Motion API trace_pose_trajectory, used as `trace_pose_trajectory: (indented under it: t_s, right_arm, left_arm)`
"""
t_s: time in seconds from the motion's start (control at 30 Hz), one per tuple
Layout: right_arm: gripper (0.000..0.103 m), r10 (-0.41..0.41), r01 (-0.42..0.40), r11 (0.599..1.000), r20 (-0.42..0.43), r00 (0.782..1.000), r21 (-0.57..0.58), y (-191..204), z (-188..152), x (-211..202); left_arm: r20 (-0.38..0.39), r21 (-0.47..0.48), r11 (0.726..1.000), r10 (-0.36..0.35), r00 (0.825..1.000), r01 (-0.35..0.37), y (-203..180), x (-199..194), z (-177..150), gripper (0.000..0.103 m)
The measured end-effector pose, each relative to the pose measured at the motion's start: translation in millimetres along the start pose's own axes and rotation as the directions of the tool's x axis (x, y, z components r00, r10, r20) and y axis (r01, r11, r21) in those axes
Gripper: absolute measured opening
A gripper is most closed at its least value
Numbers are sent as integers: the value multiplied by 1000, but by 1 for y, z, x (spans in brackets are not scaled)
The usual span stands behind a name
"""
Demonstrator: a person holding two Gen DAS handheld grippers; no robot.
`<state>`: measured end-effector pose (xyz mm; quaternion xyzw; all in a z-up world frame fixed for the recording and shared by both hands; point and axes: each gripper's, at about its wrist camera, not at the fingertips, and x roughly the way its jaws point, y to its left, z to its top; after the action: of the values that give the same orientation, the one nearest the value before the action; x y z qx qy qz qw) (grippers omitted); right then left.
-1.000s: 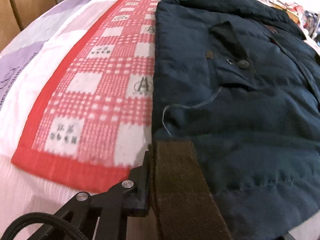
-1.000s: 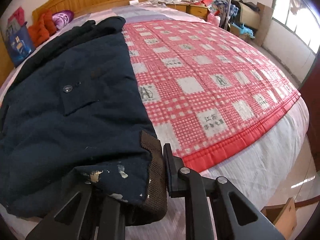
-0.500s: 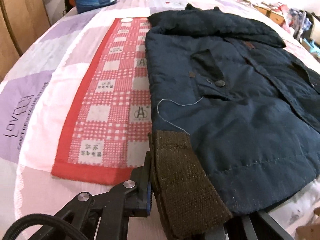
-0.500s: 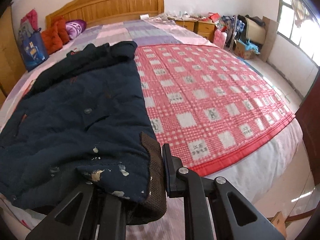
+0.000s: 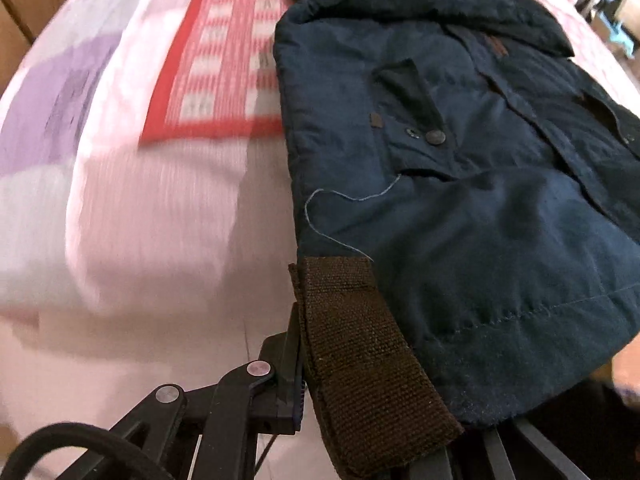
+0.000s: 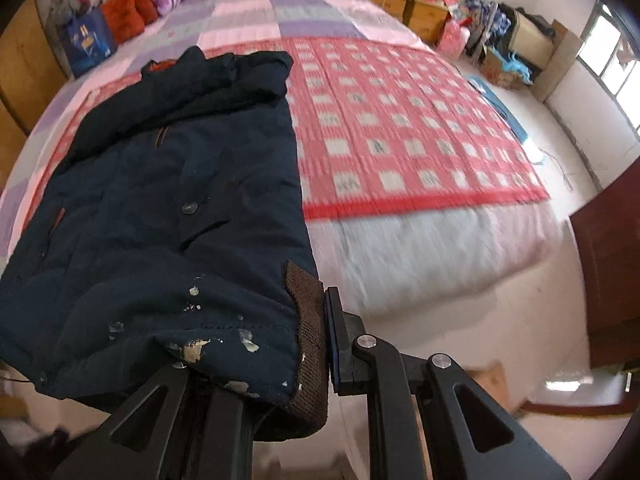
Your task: Fold large clothes
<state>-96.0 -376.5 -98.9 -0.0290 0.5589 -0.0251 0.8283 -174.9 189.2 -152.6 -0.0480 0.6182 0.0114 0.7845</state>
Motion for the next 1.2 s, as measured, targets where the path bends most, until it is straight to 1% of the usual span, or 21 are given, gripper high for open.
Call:
trace_pose_trajectory:
  t_s: [0.07,0.1,0.17,0.2,0.27,0.37,0.43,0.47,0.53,0.57,0.6,0.63,0.7,0.73,0.77,0.83,0.9,0.97,1.1,1.17,1.2]
  right_arm:
    - [14,-15,15,1000,-24,1000,0,-6,-2,-24]
    - [14,-17,17,1000,-27,999,1,-8,1,-34]
    - [14,-17,17,1000,-7,1000,-17,-8,12,-43]
    - [14,-10,10,999,21,1000,-32,-5,25,-45]
    - [14,14,-10,999,76,997,-51,0,50,-45]
    - [13,77,-64,995,188,979,-74,9,103,-35]
    - [13,110,-87,991,256,960,-99,15,145,-22]
    - [13,120,-92,990,286,951,-111,19,168,-14]
    - [13,136,-104,988,320,938,-116,23,215,8]
    - [13,143,-108,987,333,932,-120,26,241,23]
    - [13,146,-109,986,340,929,-126,29,259,35]
    - [13,149,-110,985,345,927,-130,34,282,51]
    - [13,149,-113,986,332,931,-126,43,325,85]
    - [13,144,-112,987,312,939,-116,48,348,108]
    - [13,145,-121,988,288,947,-99,52,367,129]
    - [13,128,-108,990,235,963,-94,59,401,173]
    - [13,103,-90,993,166,981,-82,70,422,218]
    - [13,84,-78,995,95,992,-70,75,433,255]
    - [14,63,-62,995,19,998,-75,81,441,309]
    - [14,50,-51,995,-5,999,-87,84,437,327]
    - [14,38,-40,995,-16,999,-93,86,437,335]
  left_arm:
    - [-34,-4,1000,-3,999,3,-3,-14,-4,13]
    - [-40,9,1000,0,999,0,-4,-18,-1,14]
    - [-20,39,999,7,1000,-6,-5,-22,17,14]
    - [3,46,999,8,1000,-9,-3,-22,31,14]
    - [66,52,999,9,998,-13,3,-22,66,14]
    - [163,56,998,9,987,-18,12,-21,123,14]
    - [234,47,999,9,972,-21,20,-17,181,14]
    - [255,35,999,8,967,-17,22,-16,200,14]
    - [298,-3,1000,9,954,-9,32,-5,261,14]
    - [308,-15,1000,9,951,-5,37,0,280,14]
    - [311,-28,1000,14,950,-6,39,11,306,14]
    - [305,-27,999,33,952,-26,40,26,336,14]
    - [265,-38,998,65,962,-57,41,52,378,14]
    - [239,-51,997,74,968,-63,43,70,401,14]
    - [207,-56,995,87,975,-77,44,85,416,14]
    - [146,-88,992,101,984,-88,48,122,447,14]
    - [75,-109,987,125,989,-116,48,156,459,14]
    - [19,-145,981,136,991,-131,51,192,468,15]
    - [-43,-161,978,125,991,-131,51,243,477,19]
    - [-56,-159,978,128,990,-135,50,260,478,23]
    - [-59,-166,978,118,991,-126,51,267,478,23]
